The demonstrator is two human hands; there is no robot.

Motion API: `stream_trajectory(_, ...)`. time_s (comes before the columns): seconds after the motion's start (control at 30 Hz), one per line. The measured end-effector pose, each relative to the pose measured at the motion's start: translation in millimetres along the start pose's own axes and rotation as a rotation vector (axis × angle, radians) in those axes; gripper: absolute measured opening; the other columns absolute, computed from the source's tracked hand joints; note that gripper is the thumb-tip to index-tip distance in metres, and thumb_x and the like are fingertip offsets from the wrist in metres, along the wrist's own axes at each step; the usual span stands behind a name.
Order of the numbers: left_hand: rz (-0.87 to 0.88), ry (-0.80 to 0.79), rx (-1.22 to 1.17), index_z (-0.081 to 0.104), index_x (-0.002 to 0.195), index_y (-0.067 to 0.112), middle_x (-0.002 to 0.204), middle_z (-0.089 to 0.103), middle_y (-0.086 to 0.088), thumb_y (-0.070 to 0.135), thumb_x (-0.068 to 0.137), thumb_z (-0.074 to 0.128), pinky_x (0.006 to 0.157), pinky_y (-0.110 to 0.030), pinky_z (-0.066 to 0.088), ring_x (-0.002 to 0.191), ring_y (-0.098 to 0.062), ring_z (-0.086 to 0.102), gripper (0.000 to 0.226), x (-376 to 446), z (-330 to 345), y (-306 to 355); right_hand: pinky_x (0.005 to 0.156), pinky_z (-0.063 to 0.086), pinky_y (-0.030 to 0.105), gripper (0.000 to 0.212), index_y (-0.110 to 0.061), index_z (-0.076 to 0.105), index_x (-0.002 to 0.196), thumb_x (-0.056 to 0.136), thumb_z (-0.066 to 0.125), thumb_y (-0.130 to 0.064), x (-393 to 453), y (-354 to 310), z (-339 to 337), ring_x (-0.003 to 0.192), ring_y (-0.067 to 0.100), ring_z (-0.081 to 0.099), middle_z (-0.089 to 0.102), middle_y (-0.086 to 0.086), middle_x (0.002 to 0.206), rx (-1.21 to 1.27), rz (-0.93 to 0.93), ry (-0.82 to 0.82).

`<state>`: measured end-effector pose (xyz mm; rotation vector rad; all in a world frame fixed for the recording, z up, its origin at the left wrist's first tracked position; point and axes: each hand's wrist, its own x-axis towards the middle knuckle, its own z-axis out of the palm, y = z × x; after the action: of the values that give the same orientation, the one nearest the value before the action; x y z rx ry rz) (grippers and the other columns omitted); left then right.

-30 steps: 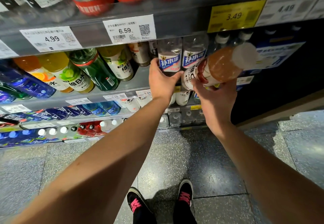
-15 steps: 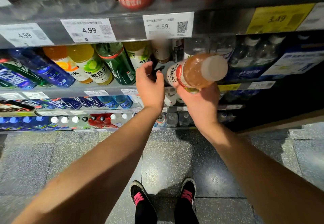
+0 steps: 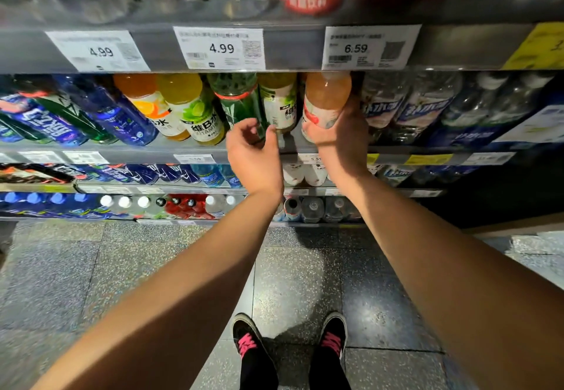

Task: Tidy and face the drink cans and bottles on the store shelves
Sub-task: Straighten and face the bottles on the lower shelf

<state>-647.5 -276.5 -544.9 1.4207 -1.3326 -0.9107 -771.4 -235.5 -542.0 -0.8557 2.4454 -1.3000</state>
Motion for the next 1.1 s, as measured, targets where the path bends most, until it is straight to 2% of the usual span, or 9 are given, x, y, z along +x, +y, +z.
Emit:
stream_trajectory(0.1,0.014,0.049,0.042,0.057,0.109,0.010,0.109,0.056,-0.003,0.023,0.077,0.083,0.088,-0.017,0.045,0.097,-0.018,0.056,0.043,9,-12,-5,0.069,0.044,0.015,0.058,-0.004,0.053,0.119,0.075,0.086,-0.022,0,-4,5,0.094,0.016,0.063,0.065,0.004,0.112,-0.014,-0.013,-0.020)
stream_trajectory(0.17,0.010,0.041,0.071,0.053,0.120,0.006,0.118,0.054,-0.005,0.026,0.075,0.085,0.093,-0.009,0.038,0.105,-0.018,0.053,0.059,15,-15,-6,0.064,0.044,0.013,0.057,-0.005,0.053,0.120,0.076,0.084,-0.021,-2,-7,5,0.090,0.015,0.064,0.065,0.000,0.110,0.035,0.002,-0.030)
stream_trajectory(0.23,0.006,-0.010,0.111,0.048,0.132,0.004,0.130,0.053,-0.007,0.029,0.073,0.087,0.107,-0.020,0.037,0.121,-0.019,0.051,0.075,22,-14,-6,0.067,0.049,0.014,0.059,-0.006,0.052,0.121,0.074,0.085,-0.022,-6,-9,5,0.086,0.010,0.064,0.066,-0.002,0.109,0.106,0.004,-0.017)
stream_trajectory(0.33,-0.012,-0.099,0.144,0.041,0.143,0.005,0.142,0.051,-0.007,0.032,0.071,0.089,0.114,-0.031,0.037,0.133,-0.020,0.048,0.091,35,-7,-3,0.080,0.056,0.031,0.063,-0.009,0.053,0.122,0.071,0.084,-0.029,-10,-11,7,0.089,0.016,0.066,0.069,0.004,0.111,0.129,0.020,0.008)
stream_trajectory(0.4,0.006,-0.112,0.155,0.045,0.139,0.008,0.136,0.057,-0.005,0.031,0.069,0.090,0.111,-0.034,0.042,0.128,-0.020,0.054,0.087,44,-4,-2,0.086,0.056,0.035,0.063,-0.010,0.052,0.122,0.071,0.083,-0.030,-10,-14,7,0.095,0.020,0.067,0.069,0.007,0.115,0.125,0.027,0.008)
stream_trajectory(0.63,-0.009,-0.083,0.082,0.057,0.115,0.015,0.111,0.068,0.002,0.026,0.068,0.089,0.097,-0.033,0.051,0.102,-0.015,0.065,0.057,50,-17,-4,0.086,0.046,0.018,0.058,-0.004,0.048,0.126,0.080,0.079,-0.020,-5,-17,8,0.103,0.016,0.060,0.064,0.010,0.126,0.137,0.054,-0.069)
stream_trajectory(0.8,-0.089,-0.057,-0.006,0.057,0.120,0.008,0.108,0.065,0.003,0.026,0.070,0.090,0.095,-0.022,0.045,0.104,-0.015,0.062,0.062,45,-35,-9,0.069,0.038,-0.007,0.057,-0.002,0.047,0.129,0.082,0.077,-0.014,-1,-14,11,0.098,0.011,0.057,0.062,0.005,0.120,0.171,0.052,-0.089)
stream_trajectory(1.0,-0.149,-0.065,-0.056,0.056,0.118,0.004,0.096,0.061,0.012,0.023,0.071,0.091,0.083,0.003,0.039,0.096,-0.008,0.059,0.062,44,-46,-9,0.073,0.041,-0.001,0.057,-0.004,0.050,0.127,0.081,0.078,-0.024,-1,-15,15,0.101,0.012,0.061,0.065,0.008,0.125,0.168,0.055,-0.103)
stream_trajectory(1.1,-0.162,-0.047,-0.088,0.055,0.112,0.007,0.094,0.056,0.018,0.022,0.071,0.091,0.086,0.000,0.041,0.090,-0.004,0.057,0.056,40,-54,-1,0.094,0.053,0.025,0.063,-0.012,0.048,0.127,0.076,0.079,-0.031,-16,-15,20,0.113,0.017,0.062,0.064,0.004,0.126,0.219,0.070,0.012)
